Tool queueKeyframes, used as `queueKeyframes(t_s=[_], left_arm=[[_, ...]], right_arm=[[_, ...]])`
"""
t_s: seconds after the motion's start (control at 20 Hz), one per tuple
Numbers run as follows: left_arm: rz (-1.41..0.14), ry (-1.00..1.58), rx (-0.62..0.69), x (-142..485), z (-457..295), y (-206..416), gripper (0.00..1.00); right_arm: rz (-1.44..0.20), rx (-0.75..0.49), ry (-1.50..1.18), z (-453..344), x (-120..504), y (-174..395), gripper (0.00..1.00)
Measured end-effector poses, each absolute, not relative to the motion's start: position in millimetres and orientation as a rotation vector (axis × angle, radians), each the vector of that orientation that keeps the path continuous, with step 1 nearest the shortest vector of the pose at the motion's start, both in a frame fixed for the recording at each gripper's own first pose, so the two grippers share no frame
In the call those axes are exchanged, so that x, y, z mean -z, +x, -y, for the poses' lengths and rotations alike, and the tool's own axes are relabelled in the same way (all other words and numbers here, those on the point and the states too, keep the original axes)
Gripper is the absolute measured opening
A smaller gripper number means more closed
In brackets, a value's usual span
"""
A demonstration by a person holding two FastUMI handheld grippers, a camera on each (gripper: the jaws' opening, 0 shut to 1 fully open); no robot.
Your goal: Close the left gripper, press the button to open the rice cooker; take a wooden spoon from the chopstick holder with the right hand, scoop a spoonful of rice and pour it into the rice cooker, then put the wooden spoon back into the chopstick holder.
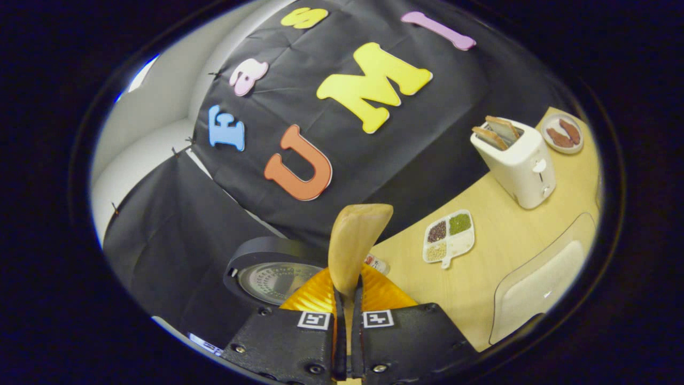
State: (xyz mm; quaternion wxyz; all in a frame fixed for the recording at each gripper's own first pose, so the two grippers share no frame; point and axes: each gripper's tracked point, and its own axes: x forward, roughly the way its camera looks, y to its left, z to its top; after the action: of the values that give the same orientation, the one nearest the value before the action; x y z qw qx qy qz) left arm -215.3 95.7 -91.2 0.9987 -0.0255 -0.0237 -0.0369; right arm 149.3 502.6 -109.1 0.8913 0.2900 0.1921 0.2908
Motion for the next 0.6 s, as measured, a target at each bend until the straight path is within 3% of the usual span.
queueKeyframes(t_s=[0.45,0.5,0.6], left_arm=[[0.051,-0.107,0.072,100.5,-108.4,-217.3,0.94],[0.049,-0.112,0.070,102.5,-111.1,-218.8,0.94],[0.046,-0.117,0.067,105.8,-114.1,-218.2,0.94]], right_arm=[[-0.175,-0.620,0.135,-550.5,105.2,141.2,0.09],[-0.126,-0.618,0.102,-553.2,99.6,136.4,0.05],[-0.078,-0.651,0.057,-564.1,98.0,121.3,0.09]])
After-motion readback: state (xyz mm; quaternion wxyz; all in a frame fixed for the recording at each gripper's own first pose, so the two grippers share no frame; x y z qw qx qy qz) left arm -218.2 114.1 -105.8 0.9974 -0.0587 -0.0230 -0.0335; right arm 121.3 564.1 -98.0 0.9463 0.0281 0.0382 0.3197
